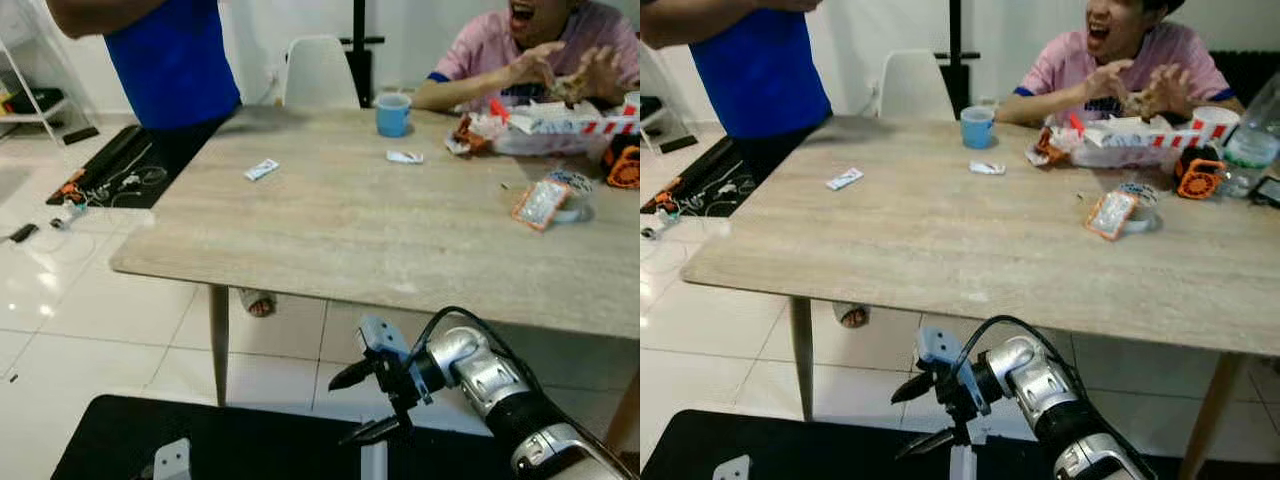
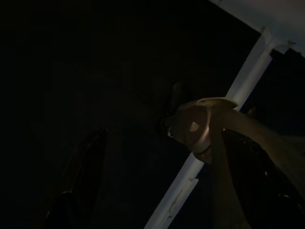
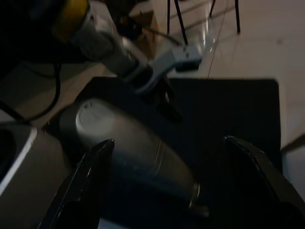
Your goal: Restocking fridge
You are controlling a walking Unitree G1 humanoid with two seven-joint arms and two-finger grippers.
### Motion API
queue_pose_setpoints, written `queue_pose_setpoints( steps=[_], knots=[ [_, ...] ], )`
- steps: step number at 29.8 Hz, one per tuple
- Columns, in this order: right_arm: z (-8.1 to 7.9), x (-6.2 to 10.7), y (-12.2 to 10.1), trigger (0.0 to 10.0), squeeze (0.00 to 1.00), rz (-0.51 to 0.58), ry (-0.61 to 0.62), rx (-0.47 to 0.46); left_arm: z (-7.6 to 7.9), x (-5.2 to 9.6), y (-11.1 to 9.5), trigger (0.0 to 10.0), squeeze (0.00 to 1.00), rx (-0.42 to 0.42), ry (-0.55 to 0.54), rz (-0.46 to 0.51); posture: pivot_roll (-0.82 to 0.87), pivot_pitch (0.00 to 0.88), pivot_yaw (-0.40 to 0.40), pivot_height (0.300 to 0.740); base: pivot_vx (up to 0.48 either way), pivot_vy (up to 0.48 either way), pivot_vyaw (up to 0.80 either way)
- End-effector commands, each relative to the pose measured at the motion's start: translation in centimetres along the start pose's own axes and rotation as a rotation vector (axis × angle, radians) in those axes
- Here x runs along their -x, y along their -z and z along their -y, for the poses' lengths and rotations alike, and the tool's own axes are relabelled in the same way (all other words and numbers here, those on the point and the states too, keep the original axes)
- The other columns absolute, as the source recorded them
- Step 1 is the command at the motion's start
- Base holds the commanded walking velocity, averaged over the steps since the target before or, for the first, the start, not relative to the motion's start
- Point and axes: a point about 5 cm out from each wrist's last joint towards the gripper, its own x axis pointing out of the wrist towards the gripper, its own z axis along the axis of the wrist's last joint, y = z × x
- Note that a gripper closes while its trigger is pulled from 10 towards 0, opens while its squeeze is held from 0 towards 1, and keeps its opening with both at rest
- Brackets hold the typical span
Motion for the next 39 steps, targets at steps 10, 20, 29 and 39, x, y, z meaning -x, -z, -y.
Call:
queue_pose_setpoints(
  steps=[10, 20, 29, 39],
  knots=[
    [2.5, 0.2, -2.2, 10.0, 0.00, 0.168, 0.273, 0.023, -0.7, 0.1, 0.3, 10.0, 0.00, -0.032, -0.034, -0.008, 0.01, 0.000, 0.040, 0.740, -0.405, 0.000, 0.00],
    [3.4, 0.3, -3.5, 10.0, 0.00, 0.214, 0.383, 0.035, -2.2, 0.4, -0.1, 10.0, 0.00, -0.047, -0.086, 0.014, 0.01, 0.000, 0.030, 0.740, 0.000, -0.224, 0.00],
    [4.0, 0.6, -4.4, 10.0, 0.00, 0.256, 0.431, 0.053, -2.1, 0.5, 0.4, 10.0, 0.00, -0.005, -0.082, 0.017, 0.02, 0.009, 0.023, 0.740, 0.000, -0.097, 0.00],
    [5.2, 2.9, -12.0, 10.0, 0.00, 0.694, 0.459, 0.045, -0.8, 0.3, 0.9, 10.0, 0.00, -0.015, -0.038, 0.018, 0.04, 0.004, -0.008, 0.740, 0.000, 0.000, 0.00]
  ],
)
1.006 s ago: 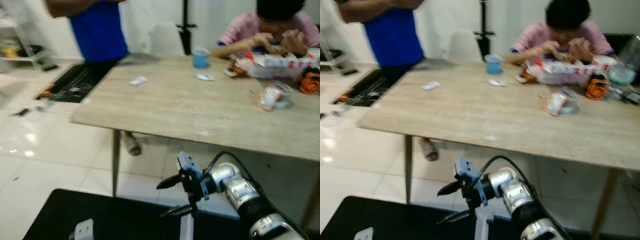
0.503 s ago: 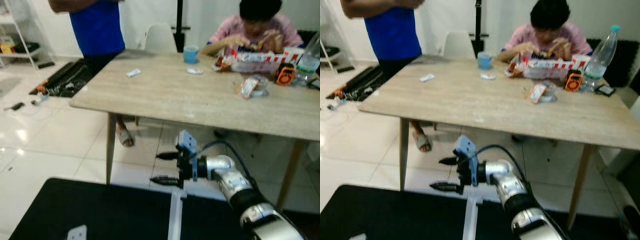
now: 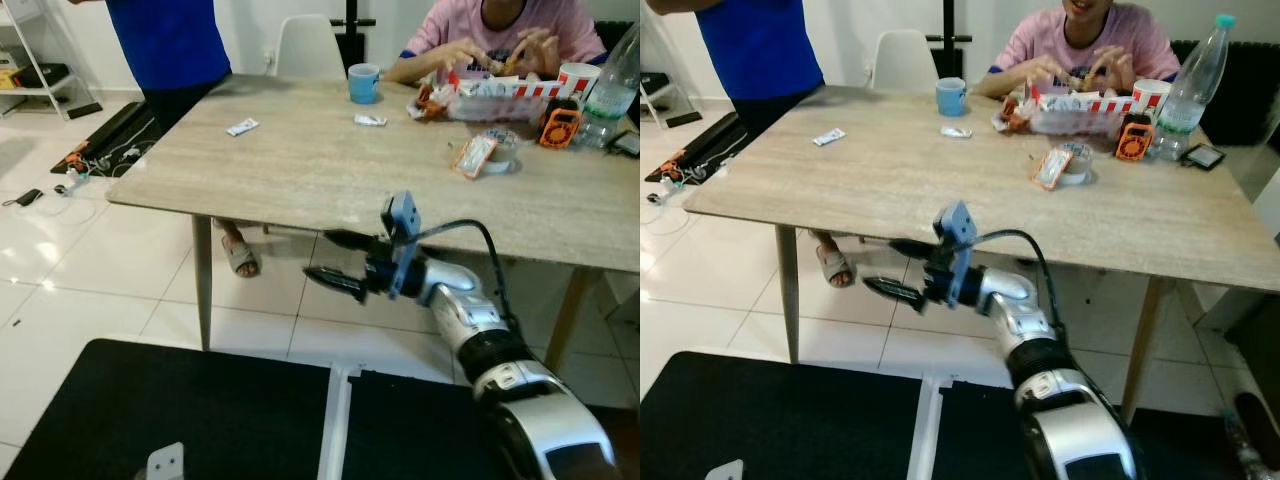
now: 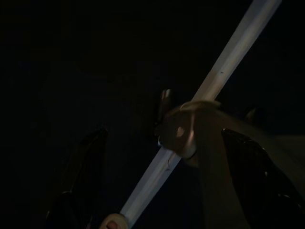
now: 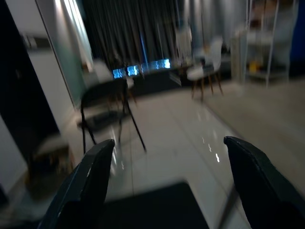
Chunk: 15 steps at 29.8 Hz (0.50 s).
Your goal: Restocking fridge
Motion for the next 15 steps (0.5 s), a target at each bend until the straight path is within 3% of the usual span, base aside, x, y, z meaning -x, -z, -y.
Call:
queue_pose_setpoints(
  steps=[1, 9, 15],
  knots=[
    [0.2, -0.1, 0.1, 10.0, 0.00, 0.017, 0.035, -0.032, 0.3, 0.0, 0.4, 10.0, 0.00, -0.003, 0.006, -0.003, 0.04, 0.004, -0.008, 0.740, 0.000, 0.000, 0.00],
    [-0.7, -1.4, 1.4, 10.0, 0.00, -0.019, 0.036, 0.018, 0.7, 0.0, 1.1, 10.0, 0.00, -0.011, 0.014, -0.020, 0.02, 0.000, 0.004, 0.740, 0.000, 0.000, 0.00],
    [-1.5, -2.3, 2.9, 10.0, 0.00, 0.024, 0.107, -0.037, 1.7, -0.2, 0.2, 10.0, 0.00, -0.035, 0.046, -0.008, 0.03, 0.000, 0.004, 0.740, 0.191, 0.000, 0.00]
  ],
)
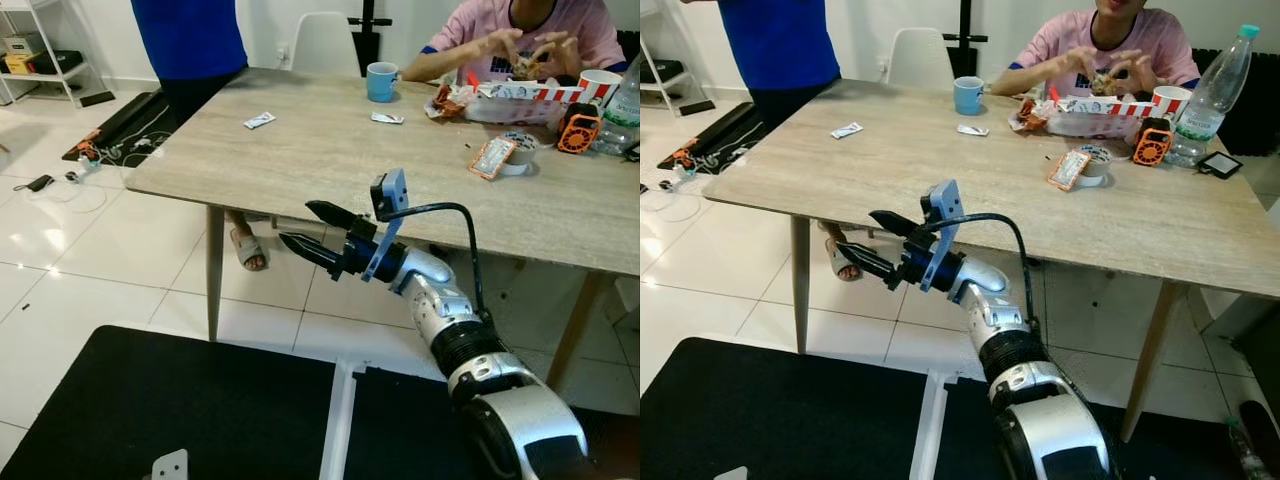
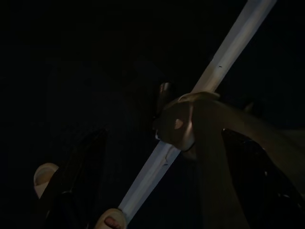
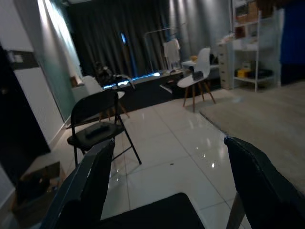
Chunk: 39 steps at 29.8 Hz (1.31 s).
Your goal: Restocking fridge
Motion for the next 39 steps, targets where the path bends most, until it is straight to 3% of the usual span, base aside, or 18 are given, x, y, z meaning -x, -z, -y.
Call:
queue_pose_setpoints(
  steps=[1, 8, 15, 32, 34, 38, 39],
  knots=[
    [-0.3, -0.2, 1.0, 10.0, 0.00, 0.018, 0.049, -0.026, 0.6, -0.1, -0.5, 10.0, 0.00, -0.019, 0.021, 0.004, 0.03, 0.000, 0.004, 0.740, 0.281, 0.000, 0.00],
    [-0.6, -0.2, 1.0, 10.0, 0.00, 0.039, -0.010, -0.076, 0.4, -0.2, -1.1, 10.0, 0.00, -0.031, 0.025, 0.018, 0.03, 0.000, 0.011, 0.740, 0.293, 0.000, 0.00],
    [-0.7, -0.3, 0.6, 10.0, 0.00, 0.058, -0.030, -0.054, -0.5, 0.0, -0.6, 10.0, 0.00, -0.041, 0.008, 0.001, 0.05, 0.000, 0.009, 0.740, 0.305, 0.000, 0.00],
    [-0.7, -0.4, 0.3, 10.0, 0.00, 0.071, -0.019, -0.048, 0.0, 0.0, -0.4, 10.0, 0.00, -0.085, 0.030, -0.019, 0.06, 0.000, 0.014, 0.740, 0.307, 0.000, 0.78],
    [-0.5, -0.4, 0.2, 10.0, 0.00, 0.080, 0.005, -0.049, -0.1, 0.0, -0.5, 10.0, 0.00, -0.073, 0.026, -0.013, 0.05, 0.000, 0.014, 0.740, 0.307, 0.000, 0.48],
    [-0.1, -0.4, -0.5, 10.0, 0.00, 0.100, 0.035, -0.050, 0.1, -0.1, -0.4, 10.0, 0.00, -0.143, 0.046, -0.037, 0.06, 0.000, 0.019, 0.740, 0.307, 0.000, 0.00],
    [-0.1, -0.5, -0.8, 10.0, 0.00, 0.093, 0.026, -0.024, 0.0, -0.1, -0.7, 10.0, 0.00, -0.108, 0.034, -0.018, 0.04, 0.000, 0.027, 0.740, 0.307, 0.000, 0.00]
  ],
)
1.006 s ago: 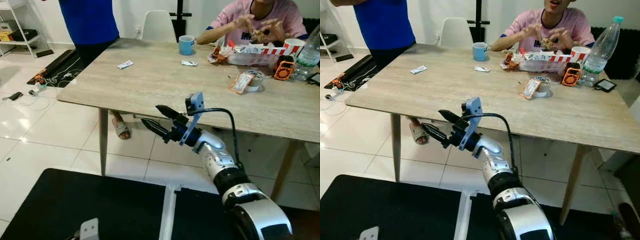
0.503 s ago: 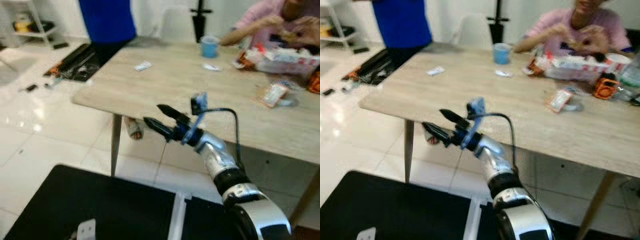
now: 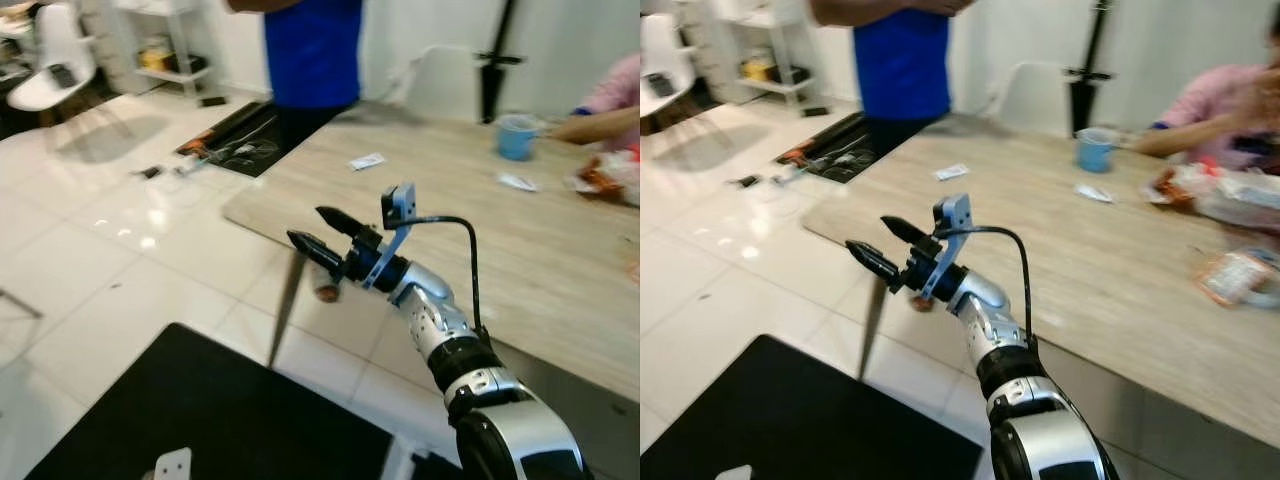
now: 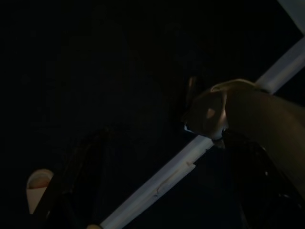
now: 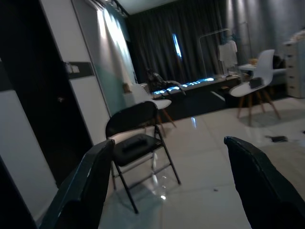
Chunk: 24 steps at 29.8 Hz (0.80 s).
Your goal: Restocking fridge
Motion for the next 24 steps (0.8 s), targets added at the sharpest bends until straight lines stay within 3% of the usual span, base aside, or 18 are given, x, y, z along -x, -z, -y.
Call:
queue_pose_setpoints(
  steps=[1, 5, 24],
  knots=[
    [-0.5, -1.0, -0.5, 10.0, 0.00, 0.005, -0.008, 0.028, 0.0, -0.1, -0.7, 10.0, 0.00, 0.021, -0.004, 0.022, 0.06, 0.000, 0.016, 0.740, 0.304, 0.000, 0.00],
    [-0.1, -0.9, -0.5, 10.0, 0.00, -0.012, 0.026, 0.023, 0.0, -0.1, -0.7, 10.0, 0.00, -0.012, 0.003, 0.013, 0.06, 0.000, 0.013, 0.740, 0.298, 0.000, 0.00],
    [0.0, -1.7, -0.8, 10.0, 0.00, -0.020, 0.088, 0.050, 0.2, 0.0, 0.1, 10.0, 0.00, -0.003, -0.001, -0.003, 0.06, 0.000, 0.015, 0.740, 0.298, 0.000, 0.00]
  ],
)
